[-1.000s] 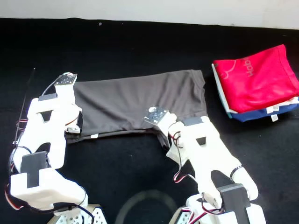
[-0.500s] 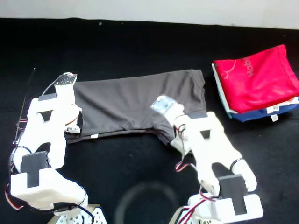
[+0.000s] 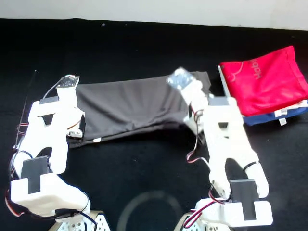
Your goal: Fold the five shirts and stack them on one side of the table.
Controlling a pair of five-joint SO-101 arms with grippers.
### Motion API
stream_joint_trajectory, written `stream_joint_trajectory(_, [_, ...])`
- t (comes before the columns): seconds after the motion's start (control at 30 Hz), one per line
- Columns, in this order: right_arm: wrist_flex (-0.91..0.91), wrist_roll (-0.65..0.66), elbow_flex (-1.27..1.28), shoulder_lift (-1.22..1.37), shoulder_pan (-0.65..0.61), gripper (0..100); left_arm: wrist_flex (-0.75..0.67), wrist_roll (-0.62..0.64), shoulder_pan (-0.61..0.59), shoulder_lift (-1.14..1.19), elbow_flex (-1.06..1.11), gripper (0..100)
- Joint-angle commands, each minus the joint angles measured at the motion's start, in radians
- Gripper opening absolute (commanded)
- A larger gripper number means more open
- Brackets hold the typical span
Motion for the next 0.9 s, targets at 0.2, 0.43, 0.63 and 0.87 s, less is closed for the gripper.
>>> stream_joint_trajectory(0.2, [0.038, -0.005, -0.444, 0.335, 0.002, 9.2, -0.014, -0.011, -0.036, -0.002, 0.005, 1])
stream_joint_trajectory(0.43, [0.117, -0.095, -0.825, 0.651, 0.004, 12.6, -0.014, -0.011, -0.036, -0.002, 0.007, 1])
stream_joint_trajectory(0.63, [0.211, -0.275, -1.124, 0.791, 0.007, 13.1, -0.014, -0.011, -0.036, -0.002, 0.007, 1])
stream_joint_trajectory(0.87, [0.475, -0.382, -1.429, 0.802, 0.007, 19.9, -0.014, -0.011, -0.036, -0.002, 0.007, 1])
